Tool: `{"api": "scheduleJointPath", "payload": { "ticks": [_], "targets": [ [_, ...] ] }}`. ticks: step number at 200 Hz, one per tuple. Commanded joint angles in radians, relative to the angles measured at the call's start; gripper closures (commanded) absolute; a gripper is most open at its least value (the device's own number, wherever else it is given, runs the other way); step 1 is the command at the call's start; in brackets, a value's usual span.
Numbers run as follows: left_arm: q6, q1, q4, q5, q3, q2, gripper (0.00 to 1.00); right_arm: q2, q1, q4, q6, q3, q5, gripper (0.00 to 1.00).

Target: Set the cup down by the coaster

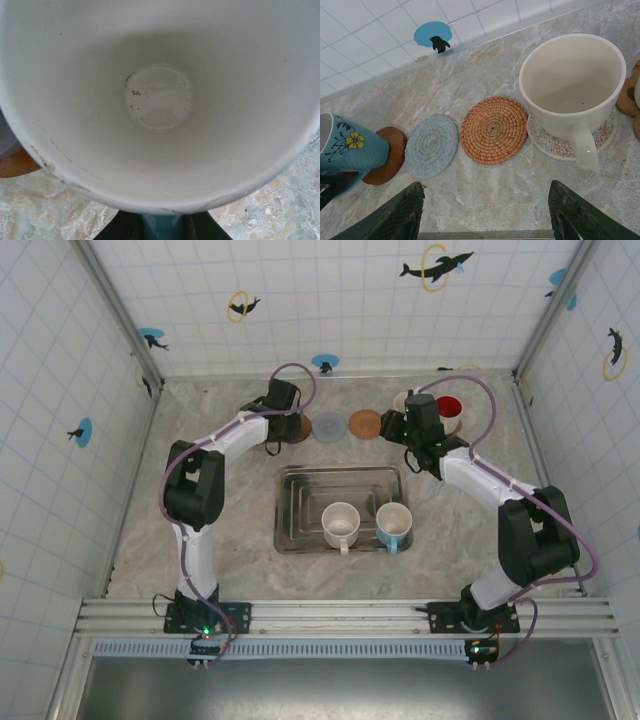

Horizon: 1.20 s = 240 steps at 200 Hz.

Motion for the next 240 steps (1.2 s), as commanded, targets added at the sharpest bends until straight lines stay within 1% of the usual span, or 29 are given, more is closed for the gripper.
{"api": "scheduleJointPath", "payload": {
  "ticks": [1, 101, 220, 240],
  "targets": [
    [0.023, 0.004, 0.028, -0.012, 0.044, 0.004, 1.0, 0.009, -0.002, -0.003, 0.004, 0.044, -0.003, 0.33],
    [0.03, 0.005, -0.024, -0.032, 0.07, 0.01, 1.0, 0.011, -0.002, -0.005, 0.003, 0.047, -0.011, 0.33],
    [0.03, 0.005, -0.042, -0.022, 0.078, 0.022, 1.0, 0.01, -0.002, -0.009, 0.001, 0.048, -0.016, 0.33],
    [0.032, 0.005, -0.044, -0.014, 0.078, 0.022, 0.93, 0.009, -0.002, -0.011, 0.002, 0.047, -0.017, 0.33]
  ]
}}
